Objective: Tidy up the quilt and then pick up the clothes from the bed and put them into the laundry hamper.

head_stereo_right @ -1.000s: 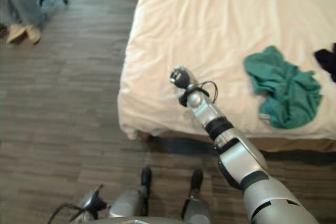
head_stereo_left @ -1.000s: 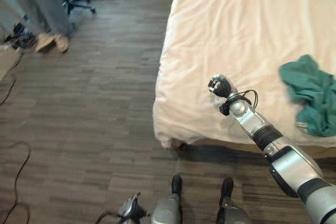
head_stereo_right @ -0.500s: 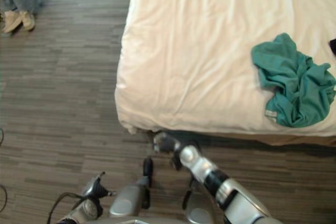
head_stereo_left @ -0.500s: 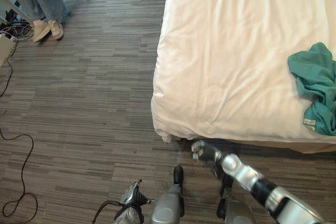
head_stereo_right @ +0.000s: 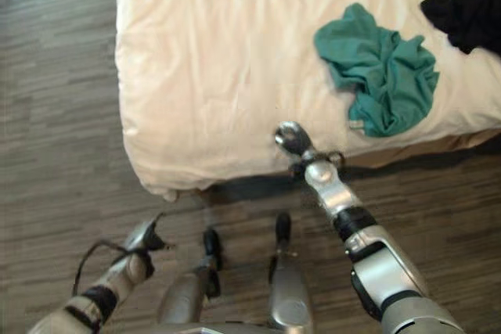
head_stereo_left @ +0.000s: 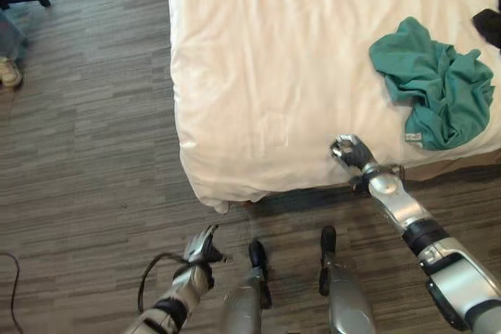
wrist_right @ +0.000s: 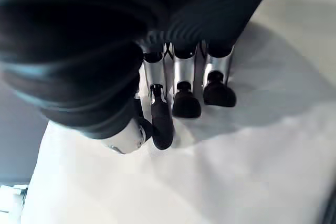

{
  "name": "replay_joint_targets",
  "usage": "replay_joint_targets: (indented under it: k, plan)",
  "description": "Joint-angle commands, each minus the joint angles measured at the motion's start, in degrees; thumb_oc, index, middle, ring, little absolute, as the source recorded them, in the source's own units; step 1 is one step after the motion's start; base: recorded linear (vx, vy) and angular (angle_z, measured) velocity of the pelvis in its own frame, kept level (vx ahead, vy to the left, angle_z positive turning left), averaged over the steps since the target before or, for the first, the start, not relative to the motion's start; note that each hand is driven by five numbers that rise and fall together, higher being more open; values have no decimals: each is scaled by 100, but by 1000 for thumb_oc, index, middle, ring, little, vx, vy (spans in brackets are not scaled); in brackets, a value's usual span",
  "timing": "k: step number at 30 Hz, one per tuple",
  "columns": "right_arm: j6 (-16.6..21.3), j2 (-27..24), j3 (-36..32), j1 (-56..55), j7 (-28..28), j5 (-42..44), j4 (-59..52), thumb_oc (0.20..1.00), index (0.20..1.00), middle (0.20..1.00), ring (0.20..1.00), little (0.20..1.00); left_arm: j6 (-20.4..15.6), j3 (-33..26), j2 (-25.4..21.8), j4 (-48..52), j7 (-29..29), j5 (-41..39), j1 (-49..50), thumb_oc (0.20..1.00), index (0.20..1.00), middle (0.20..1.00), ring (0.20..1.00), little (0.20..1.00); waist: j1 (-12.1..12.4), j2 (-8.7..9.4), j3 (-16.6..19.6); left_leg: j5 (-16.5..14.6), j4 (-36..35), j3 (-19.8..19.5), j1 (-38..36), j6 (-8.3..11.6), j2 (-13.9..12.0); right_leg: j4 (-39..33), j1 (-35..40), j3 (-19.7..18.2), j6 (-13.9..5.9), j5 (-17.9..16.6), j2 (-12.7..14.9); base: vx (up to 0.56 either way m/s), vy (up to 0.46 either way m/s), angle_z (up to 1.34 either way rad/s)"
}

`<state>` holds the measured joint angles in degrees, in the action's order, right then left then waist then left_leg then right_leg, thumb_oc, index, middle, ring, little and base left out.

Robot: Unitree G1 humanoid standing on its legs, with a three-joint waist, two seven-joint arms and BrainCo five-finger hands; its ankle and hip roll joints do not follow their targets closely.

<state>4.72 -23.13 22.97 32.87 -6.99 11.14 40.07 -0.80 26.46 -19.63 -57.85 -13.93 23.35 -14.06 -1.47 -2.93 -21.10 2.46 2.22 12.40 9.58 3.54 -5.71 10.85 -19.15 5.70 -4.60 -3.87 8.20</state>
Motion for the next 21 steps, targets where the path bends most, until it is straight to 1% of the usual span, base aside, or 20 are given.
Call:
replay_joint_targets:
  k: [1, 3, 4, 5, 6, 7, 9, 10, 11, 12, 13, 14, 15, 16, 17, 18, 19, 20, 21]
  plan:
    - [-324, 1, -393, -464, -272, -424, 608, 200, 200, 200, 200, 200, 91, -134, -252, -137, -40, -57, 167, 1000, 1000, 1000, 1000, 1000, -23, 227, -64, -1096, 1279, 62, 58, 259, -355, 627, 133, -340, -492, 1053, 374, 72, 105, -16]
    - [-472, 22, -780, -980, -353, -617, 1302, 200, 200, 200, 200, 200, 123, -171, -216, -244, -20, -20, 191, 1000, 1000, 1000, 1000, 1000, -143, 260, -22, -1185, 1188, 129, -115, 225, -303, 489, 268, -373, -532, 1021, 385, 81, 104, -26]
    - [-504, 32, -949, -1238, -365, -654, 1468, 200, 200, 200, 200, 200, 140, -145, -215, -306, 0, 41, 194, 1000, 1000, 1000, 1000, 1000, -209, 277, 23, -1188, 1076, 174, -201, 206, -265, 388, 319, -399, -553, 977, 390, 58, 80, -26]
    - [-504, 32, -949, -1239, -365, -654, 1468, 200, 200, 200, 200, 200, 140, -145, -215, -306, 0, 41, 195, 1000, 1000, 1000, 1000, 1000, -208, 277, 26, -1187, 1073, 176, -200, 206, -265, 386, 317, -400, -553, 976, 390, 72, 84, -20]
    - [-602, 60, -1165, -1528, -345, -631, 1722, 200, 200, 200, 200, 200, 196, -106, -182, -441, 84, 166, 192, 1000, 1000, 1000, 1000, 1000, -328, 297, 72, -1208, 975, 233, -353, 175, -194, 303, 398, -436, -585, 924, 390, 131, 113, -21]
    - [-655, 106, -1577, -2082, -326, -530, 2132, 200, 200, 200, 200, 200, 223, -69, -167, -645, 190, 359, 178, 1000, 1000, 1000, 1000, 1000, -513, 308, 200, -1164, 788, 355, -600, 167, -109, 86, 579, -504, -647, 841, 362, 193, 132, -13]
    - [-712, 138, -1832, -2570, -304, -588, 2453, 200, 200, 200, 200, 200, 267, -98, -159, -837, 246, 514, 194, 1000, 1000, 1000, 1000, 1000, -736, 331, 322, -1091, 460, 499, -899, 162, -69, -170, 792, -609, -684, 753, 300, 146, 64, -20]
    - [-713, 140, -1833, -2571, -305, -588, 2451, 533, 533, 533, 533, 533, 266, -98, -161, -838, 245, 515, 194, 1000, 1000, 1000, 1000, 1000, -725, 335, 337, -1067, 439, 512, -892, 163, -65, -190, 778, -621, -681, 730, 298, 74, 8, -40]
    - [-764, 167, -1892, -2830, -303, -728, 2629, 1000, 1000, 1000, 1000, 1000, 294, -168, -117, -969, 273, 478, 250, 1000, 1000, 1000, 1000, 1000, -827, 357, 368, -1020, 218, 815, -1148, 156, -148, -201, 724, -517, -698, 654, 215, 30, -44, -52]
    - [-775, 223, -1860, -2879, -299, -795, 2642, 1000, 1000, 1000, 1000, 1000, 293, -157, -95, -989, 302, 490, 270, 1000, 1000, 1000, 1000, 1000, -831, 362, 377, -1010, 134, 936, -1234, 141, -186, -153, 690, -335, -708, 633, 218, 16, -68, -111]
    - [-779, 248, -1862, -2909, -289, -866, 2725, 1000, 1000, 1000, 1000, 1000, 292, -165, -89, -1028, 325, 495, 321, 1000, 1000, 1000, 1000, 1000, -788, 340, 387, -962, 38, 1277, -1371, 157, -295, 104, 611, 344, -701, 651, 382, -20, -67, -143]
    - [-779, 248, -1862, -2909, -289, -866, 2725, 1000, 1000, 1000, 1000, 1000, 291, -165, -90, -1028, 325, 495, 321, 1000, 1000, 1000, 1000, 1000, -785, 341, 390, -959, 35, 1280, -1369, 158, -294, 102, 607, 341, -700, 649, 382, 50, -46, -214]
    - [-805, 321, -1812, -2963, -336, -1040, 2912, 1000, 1000, 1000, 1000, 1000, 280, -61, -46, -1031, 419, 661, 452, 1000, 1000, 1000, 1000, 1000, -696, 267, 482, -946, -59, 1687, -1566, 180, -437, 616, 740, 1714, -536, 944, 739, 143, -75, -272]
    - [-844, 428, -1700, -2966, -323, -1117, 2999, 1000, 1000, 1000, 1000, 1000, 301, -92, -22, -1057, 506, 720, 589, 1000, 1000, 1000, 1000, 1000, -697, 288, 617, -905, -35, 2181, -1723, 146, -513, 746, 903, 2222, -365, 1035, 754, 210, -178, -278]
    - [-810, 480, -1625, -3048, -283, -1196, 2999, 1000, 1000, 1000, 1000, 1000, 267, -106, -18, -1082, 571, 805, 630, 1000, 1000, 1000, 1000, 1000, -700, 351, 707, -919, 34, 2330, -1783, 143, -517, 484, 995, 2167, -337, 1147, 595, 247, -303, -264]
    - [-809, 542, -1498, -3030, -279, -1215, 3039, 1000, 1000, 1000, 1000, 1000, 274, -109, 1, -1102, 583, 878, 654, 1000, 1000, 1000, 1000, 1000, -718, 390, 795, -874, 188, 2440, -1856, 228, -656, 150, 1113, 1899, -262, 1155, 300, 173, -251, -186]
    - [-808, 543, -1496, -3029, -279, -1214, 3040, 1000, 1000, 1000, 1000, 1000, 273, -111, 0, -1101, 583, 879, 655, 1000, 1000, 1000, 1000, 1000, -707, 386, 791, -876, 193, 2452, -1863, 234, -667, 134, 1121, 1891, -257, 1147, 285, 383, -441, -198]
    - [-814, 541, -1151, -3027, -144, -1517, 3034, 1000, 1000, 1000, 1000, 1000, 232, -205, 11, -1086, 588, 928, 693, 1000, 1000, 1000, 1000, 1000, -522, 428, 789, -235, 1507, 2339, -1719, 528, -1280, -267, 1377, 1478, -68, 1333, -271, 356, -396, -139]
    - [-821, 511, -991, -2988, -147, -1610, 2920, 1000, 1000, 1000, 1000, 1000, 240, -211, 38, -1052, 562, 877, 716, 1000, 1000, 1000, 1000, 1000, -393, 492, 721, -51, 2079, 1840, -1531, 497, -1321, -422, 1520, 1226, 59, 1384, -456, 412, -469, -151]
